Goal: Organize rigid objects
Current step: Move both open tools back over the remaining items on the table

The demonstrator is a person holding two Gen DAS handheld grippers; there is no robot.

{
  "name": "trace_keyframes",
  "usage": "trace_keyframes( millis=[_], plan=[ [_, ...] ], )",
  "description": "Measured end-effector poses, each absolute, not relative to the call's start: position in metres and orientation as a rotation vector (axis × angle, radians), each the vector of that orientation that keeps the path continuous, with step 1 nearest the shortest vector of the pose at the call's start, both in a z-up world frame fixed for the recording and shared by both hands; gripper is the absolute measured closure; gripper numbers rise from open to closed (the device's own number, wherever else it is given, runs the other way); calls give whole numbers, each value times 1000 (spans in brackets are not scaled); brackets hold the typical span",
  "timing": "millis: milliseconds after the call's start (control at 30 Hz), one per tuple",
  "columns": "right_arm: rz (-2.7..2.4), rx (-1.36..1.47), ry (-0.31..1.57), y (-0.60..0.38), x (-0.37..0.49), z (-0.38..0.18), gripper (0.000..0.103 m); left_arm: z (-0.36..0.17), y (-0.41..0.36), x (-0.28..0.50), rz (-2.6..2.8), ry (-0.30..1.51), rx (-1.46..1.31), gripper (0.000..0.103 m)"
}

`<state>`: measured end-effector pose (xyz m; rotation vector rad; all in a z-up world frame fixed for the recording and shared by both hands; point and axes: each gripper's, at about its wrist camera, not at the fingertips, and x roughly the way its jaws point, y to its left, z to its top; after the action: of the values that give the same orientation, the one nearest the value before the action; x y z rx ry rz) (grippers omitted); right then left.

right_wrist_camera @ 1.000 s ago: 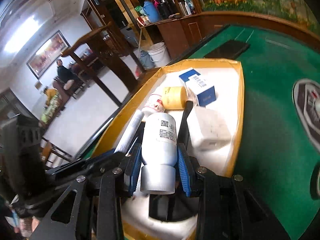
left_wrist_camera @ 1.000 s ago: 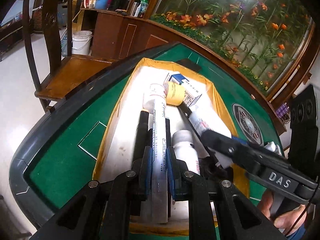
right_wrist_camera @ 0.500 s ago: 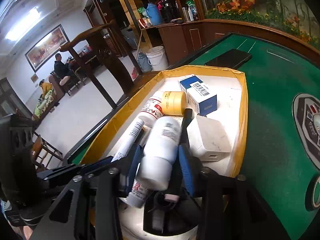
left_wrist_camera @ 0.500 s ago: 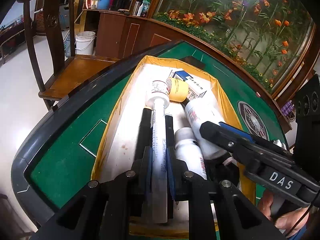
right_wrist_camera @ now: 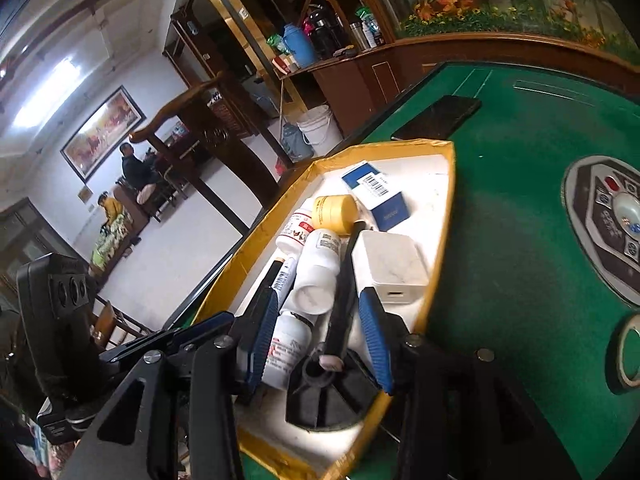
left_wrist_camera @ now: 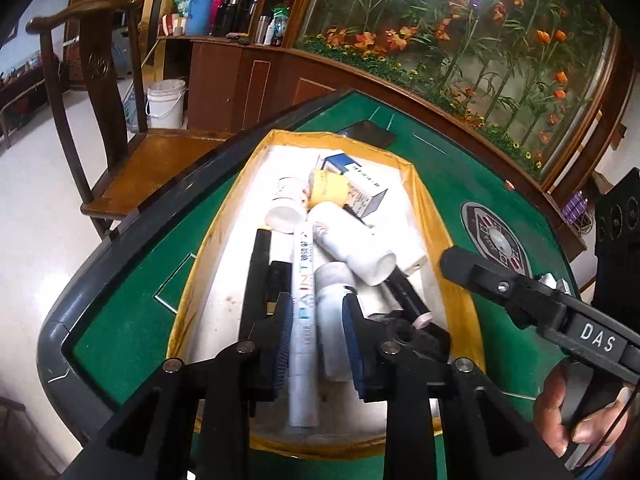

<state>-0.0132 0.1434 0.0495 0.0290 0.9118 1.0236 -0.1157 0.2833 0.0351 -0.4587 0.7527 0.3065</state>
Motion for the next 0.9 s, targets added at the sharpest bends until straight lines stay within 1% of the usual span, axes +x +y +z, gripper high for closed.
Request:
trace_keyframes(
  millis=[33, 100, 267, 333, 367, 533, 600, 700, 767, 833, 867, 900],
  plan=[
    [1021, 40, 907, 136, -12, 52, 61, 38, 280, -115, 305, 750, -451, 65],
    [1011, 65, 896, 123, -8, 57, 61, 43, 274, -113, 297, 745, -435, 60],
    [967, 124, 873, 80, 8, 65, 61, 54, 251, -107, 261, 744, -383, 60],
    [932, 143, 847, 56, 16, 71, 61, 57, 242, -105, 246, 745, -369, 54],
    [906, 158, 828, 41, 21, 75, 61, 61, 235, -103, 230, 742, -361, 53],
    [786, 243, 735, -25, 46, 102, 61, 79, 209, -91, 164, 735, -313, 53],
    [750, 300, 689, -51, 58, 123, 61, 88, 201, -86, 142, 725, -305, 53],
    [695, 358, 605, -89, 70, 170, 61, 104, 184, -77, 92, 706, -284, 52],
    [677, 363, 537, -103, 74, 203, 61, 111, 172, -72, 66, 701, -268, 48],
    [663, 356, 442, -116, 71, 244, 61, 116, 162, -68, 38, 701, -263, 41],
    [657, 346, 406, -121, 68, 257, 60, 117, 154, -65, 12, 704, -259, 40],
    [652, 321, 374, -126, 63, 270, 49, 117, 149, -62, 0, 707, -254, 38]
  ],
)
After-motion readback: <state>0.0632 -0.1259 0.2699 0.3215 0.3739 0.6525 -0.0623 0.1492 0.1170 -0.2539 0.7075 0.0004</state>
